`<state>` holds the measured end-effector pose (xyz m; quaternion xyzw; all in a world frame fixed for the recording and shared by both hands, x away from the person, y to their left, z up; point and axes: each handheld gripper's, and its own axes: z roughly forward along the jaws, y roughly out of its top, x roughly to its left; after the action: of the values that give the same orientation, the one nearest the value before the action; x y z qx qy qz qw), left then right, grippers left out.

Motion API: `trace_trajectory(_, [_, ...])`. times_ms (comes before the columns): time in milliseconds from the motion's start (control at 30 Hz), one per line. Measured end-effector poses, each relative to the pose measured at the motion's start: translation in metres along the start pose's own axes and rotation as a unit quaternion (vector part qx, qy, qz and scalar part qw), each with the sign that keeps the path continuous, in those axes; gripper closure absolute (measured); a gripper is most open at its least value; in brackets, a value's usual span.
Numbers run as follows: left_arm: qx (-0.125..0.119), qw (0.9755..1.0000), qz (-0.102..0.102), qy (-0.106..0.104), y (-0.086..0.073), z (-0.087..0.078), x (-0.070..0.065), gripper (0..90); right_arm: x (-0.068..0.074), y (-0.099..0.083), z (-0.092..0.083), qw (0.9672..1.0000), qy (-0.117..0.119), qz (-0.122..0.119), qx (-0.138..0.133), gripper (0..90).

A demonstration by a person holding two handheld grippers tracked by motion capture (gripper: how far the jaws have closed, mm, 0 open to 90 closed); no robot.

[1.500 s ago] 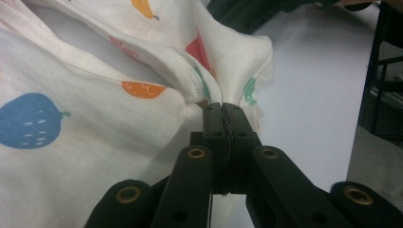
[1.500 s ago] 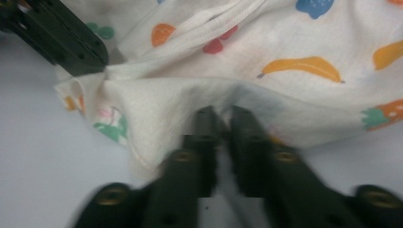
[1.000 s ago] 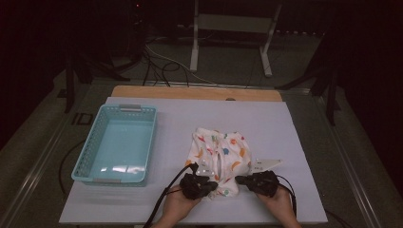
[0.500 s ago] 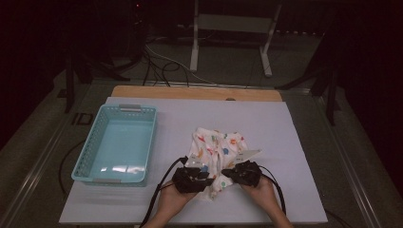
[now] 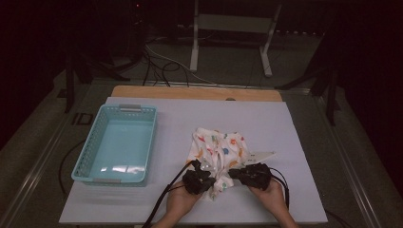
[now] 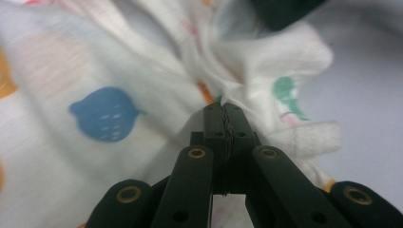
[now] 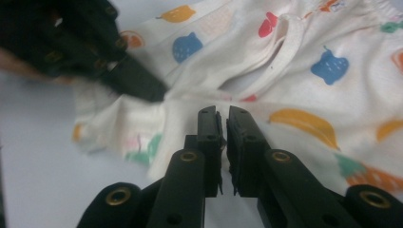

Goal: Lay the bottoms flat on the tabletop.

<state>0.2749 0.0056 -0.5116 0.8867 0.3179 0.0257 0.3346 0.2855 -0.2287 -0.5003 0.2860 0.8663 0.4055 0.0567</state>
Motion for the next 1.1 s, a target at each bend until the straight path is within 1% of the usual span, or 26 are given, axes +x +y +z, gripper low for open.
trace_trajectory(100, [-0.001,1.0,-0.004,0.001,-0.002,-0.002,0.002,90.0,0.003,-0.006,-0.009,1.0,-0.006,-0.002,-0.005,83.5])
trace_trajectory(133, [-0.002,1.0,-0.003,0.002,-0.002,-0.002,0.002,90.0,0.003,-0.01,-0.01,1.0,-0.004,0.004,-0.003,83.5])
trace_trajectory(200, [-0.002,1.0,-0.004,0.001,-0.002,-0.002,0.002,90.0,0.002,-0.018,-0.009,0.9999,-0.005,0.009,0.008,83.4])
trace_trajectory(233, [-0.003,1.0,-0.004,0.001,-0.002,-0.001,0.002,90.0,0.002,-0.022,-0.008,0.9998,-0.007,0.013,0.009,83.4])
trace_trajectory(300, [-0.004,1.0,-0.004,0.0,-0.002,-0.001,0.002,90.0,0.001,-0.026,-0.004,0.9997,-0.001,0.021,0.013,82.5])
trace_trajectory(367, [-0.004,1.0,-0.004,0.0,-0.002,-0.001,0.002,90.0,0.002,-0.026,0.002,0.9997,0.001,0.017,0.018,81.1])
trace_trajectory(433, [-0.005,1.0,-0.004,-0.001,-0.002,-0.001,0.002,90.0,0.005,-0.022,0.008,0.9997,0.005,0.018,0.014,79.3])
trace_trajectory(500, [-0.009,1.0,-0.004,-0.003,-0.002,-0.001,0.002,90.0,0.005,-0.019,0.014,0.9999,0.002,0.008,0.012,75.9])
trace_trajectory(567, [-0.011,0.9999,-0.002,-0.008,-0.002,-0.003,0.001,90.0,0.006,-0.015,0.018,0.9999,0.005,0.007,0.014,72.6])
trace_trajectory(667, [-0.011,0.9999,-0.001,-0.012,-0.002,-0.003,0.001,89.1,0.009,-0.011,0.022,0.9999,0.002,-0.007,0.015,72.1])
trace_trajectory(700, [-0.011,0.9999,0.0,-0.013,-0.002,-0.003,0.001,88.8,0.009,-0.01,0.024,0.9998,-0.004,-0.01,0.015,72.6])
trace_trajectory(733, [-0.01,0.9998,-0.002,-0.014,-0.002,-0.002,0.001,88.0,0.009,-0.01,0.024,0.9998,-0.005,-0.012,0.014,75.1])
trace_trajectory(767, [-0.011,0.9999,-0.003,-0.013,-0.002,-0.002,0.001,87.8,0.01,-0.011,0.026,0.9998,-0.009,-0.014,0.01,80.0])
trace_trajectory(800, [-0.012,0.9998,-0.004,-0.013,-0.002,-0.002,0.001,86.9,0.012,-0.011,0.027,0.9995,-0.017,-0.023,0.011,85.8])
trace_trajectory(833, [-0.012,0.9998,-0.004,-0.013,-0.002,-0.003,0.001,86.8,0.011,-0.011,0.027,0.9992,-0.023,-0.031,0.01,89.5])
trace_trajectory(967, [-0.013,0.9998,-0.004,-0.012,-0.002,-0.003,0.001,85.3,0.008,-0.011,0.023,0.9997,-0.01,-0.02,0.012,90.0])
trace_trajectory(1000, [-0.012,0.9998,-0.004,-0.012,-0.003,-0.003,0.002,85.3,0.009,-0.012,0.021,0.9996,-0.013,-0.019,0.016,90.0])
trace_trajectory(1033, [-0.011,0.9999,-0.004,-0.012,-0.003,-0.003,0.002,84.9,0.009,-0.014,0.019,0.9997,-0.011,-0.019,0.014,90.0])
trace_trajectory(1100, [-0.014,0.9998,-0.006,-0.012,-0.004,-0.002,0.003,84.7,0.008,-0.017,0.013,0.9999,-0.007,-0.007,0.008,90.0])
